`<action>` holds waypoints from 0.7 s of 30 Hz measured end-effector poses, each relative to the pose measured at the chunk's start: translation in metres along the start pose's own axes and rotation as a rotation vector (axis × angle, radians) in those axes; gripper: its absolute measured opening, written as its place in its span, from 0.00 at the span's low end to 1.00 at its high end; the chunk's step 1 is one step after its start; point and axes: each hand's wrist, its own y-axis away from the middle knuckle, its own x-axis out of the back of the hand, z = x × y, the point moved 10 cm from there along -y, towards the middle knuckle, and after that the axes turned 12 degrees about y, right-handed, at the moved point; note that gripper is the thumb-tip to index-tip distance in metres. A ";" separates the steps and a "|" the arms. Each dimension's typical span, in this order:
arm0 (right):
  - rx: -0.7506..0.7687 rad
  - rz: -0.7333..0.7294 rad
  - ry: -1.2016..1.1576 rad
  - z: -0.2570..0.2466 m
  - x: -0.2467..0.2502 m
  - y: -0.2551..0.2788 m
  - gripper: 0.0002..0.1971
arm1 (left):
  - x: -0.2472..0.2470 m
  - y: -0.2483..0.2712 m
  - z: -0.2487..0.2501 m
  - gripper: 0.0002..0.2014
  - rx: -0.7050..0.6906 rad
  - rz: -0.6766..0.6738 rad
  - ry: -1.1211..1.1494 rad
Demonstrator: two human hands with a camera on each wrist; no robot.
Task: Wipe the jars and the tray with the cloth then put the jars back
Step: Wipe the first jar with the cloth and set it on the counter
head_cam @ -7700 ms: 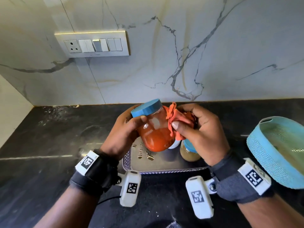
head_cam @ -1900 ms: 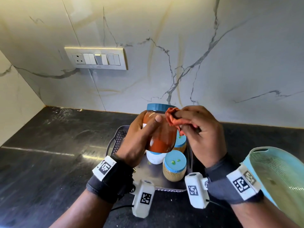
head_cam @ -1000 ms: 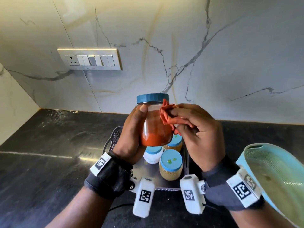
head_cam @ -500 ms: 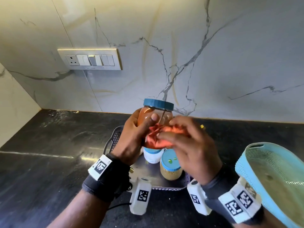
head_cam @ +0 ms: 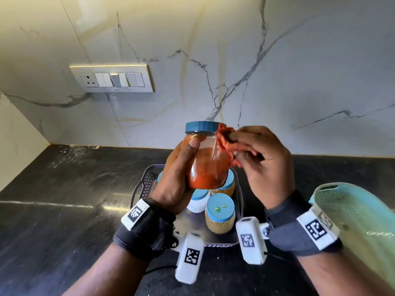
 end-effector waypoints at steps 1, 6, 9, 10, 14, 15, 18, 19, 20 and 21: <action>-0.015 0.020 0.020 0.002 0.002 -0.002 0.18 | -0.002 -0.001 -0.001 0.31 0.000 -0.003 0.011; 0.212 -0.036 0.154 -0.044 -0.010 0.035 0.14 | -0.001 -0.004 0.000 0.32 0.087 -0.036 0.191; 0.246 -0.066 0.144 -0.039 -0.011 0.031 0.16 | 0.000 0.000 -0.005 0.32 0.107 -0.051 0.190; 0.183 -0.049 0.088 -0.027 -0.010 0.022 0.18 | 0.000 0.000 -0.006 0.30 0.097 -0.052 0.158; -0.082 0.046 -0.178 0.004 -0.005 0.004 0.14 | -0.009 0.000 0.000 0.27 0.034 -0.066 0.057; -0.070 0.036 -0.172 0.000 -0.007 0.008 0.13 | -0.010 -0.001 0.002 0.27 0.025 -0.066 0.072; 0.069 -0.011 -0.024 -0.025 -0.011 0.030 0.16 | -0.001 -0.001 0.009 0.29 0.000 -0.021 0.138; 0.103 -0.011 0.019 -0.029 -0.010 0.035 0.18 | 0.004 -0.001 0.009 0.29 -0.001 -0.013 0.142; 0.126 -0.001 0.051 -0.030 -0.009 0.036 0.18 | 0.003 0.000 0.008 0.30 0.010 -0.015 0.137; 0.144 0.012 0.086 -0.031 -0.007 0.036 0.17 | 0.004 0.000 0.006 0.31 0.030 -0.006 0.123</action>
